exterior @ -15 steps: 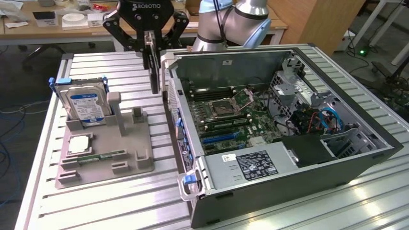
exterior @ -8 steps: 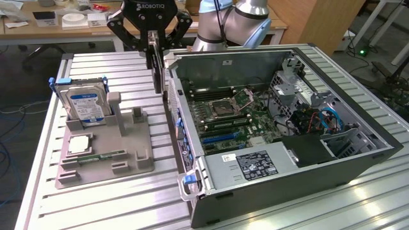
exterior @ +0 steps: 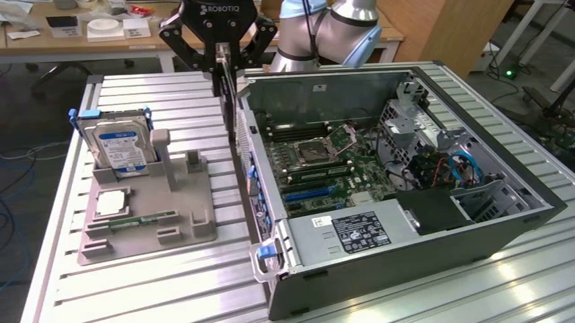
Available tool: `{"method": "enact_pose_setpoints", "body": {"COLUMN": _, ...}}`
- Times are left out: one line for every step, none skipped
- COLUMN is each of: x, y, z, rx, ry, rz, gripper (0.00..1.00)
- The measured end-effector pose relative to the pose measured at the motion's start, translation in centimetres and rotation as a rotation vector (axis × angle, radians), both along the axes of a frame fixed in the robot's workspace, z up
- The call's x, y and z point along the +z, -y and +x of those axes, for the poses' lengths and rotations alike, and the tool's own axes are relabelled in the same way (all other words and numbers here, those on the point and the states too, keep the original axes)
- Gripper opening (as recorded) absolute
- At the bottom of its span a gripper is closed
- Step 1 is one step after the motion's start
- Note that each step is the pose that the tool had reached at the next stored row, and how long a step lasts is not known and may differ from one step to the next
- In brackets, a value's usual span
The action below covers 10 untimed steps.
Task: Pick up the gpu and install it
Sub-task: 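Pick up the gpu and move the gpu toward the slot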
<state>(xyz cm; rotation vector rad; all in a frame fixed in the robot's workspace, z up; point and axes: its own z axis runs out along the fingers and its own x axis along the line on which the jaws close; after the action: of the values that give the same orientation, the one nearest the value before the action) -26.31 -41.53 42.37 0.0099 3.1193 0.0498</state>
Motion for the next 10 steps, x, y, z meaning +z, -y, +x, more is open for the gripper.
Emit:
{"method": "enact_pose_setpoints", "body": {"x": 0.0, "y": 0.0, "z": 0.11, "rx": 0.0, "ry": -0.0001, "rz": 0.0, "gripper": 0.27}}
{"method": "enact_pose_setpoints", "body": {"x": 0.0, "y": 0.0, "z": 0.22, "rx": 0.0, "ry": -0.0001, "rz": 0.0, "gripper": 0.27}}
{"method": "enact_pose_setpoints", "body": {"x": 0.0, "y": 0.0, "z": 0.32, "rx": 0.0, "ry": 0.0, "rz": 0.0, "gripper": 0.27}}
{"method": "enact_pose_setpoints", "body": {"x": 0.01, "y": 0.0, "z": 0.42, "rx": 0.0, "ry": -0.0001, "rz": 0.0, "gripper": 0.27}}
{"method": "enact_pose_setpoints", "body": {"x": 0.0, "y": 0.0, "z": 0.52, "rx": 0.0, "ry": -0.0001, "rz": 0.0, "gripper": 0.27}}
{"method": "enact_pose_setpoints", "body": {"x": 0.0, "y": 0.0, "z": 0.61, "rx": 0.0, "ry": 0.0, "rz": 0.0, "gripper": 0.27}}
{"method": "enact_pose_setpoints", "body": {"x": 0.0, "y": 0.0, "z": 0.71, "rx": 0.0, "ry": 0.0, "rz": 0.0, "gripper": 0.27}}
{"method": "enact_pose_setpoints", "body": {"x": 0.0, "y": 0.0, "z": 0.82, "rx": 0.0, "ry": 0.0, "rz": 0.0, "gripper": 0.27}}
{"method": "enact_pose_setpoints", "body": {"x": 0.0, "y": 0.0, "z": 0.94, "rx": 0.0, "ry": 0.0, "rz": 0.0, "gripper": 0.27}}
{"method": "enact_pose_setpoints", "body": {"x": 0.0, "y": 0.0, "z": 1.06, "rx": 0.0, "ry": 0.0, "rz": 0.0, "gripper": 0.27}}
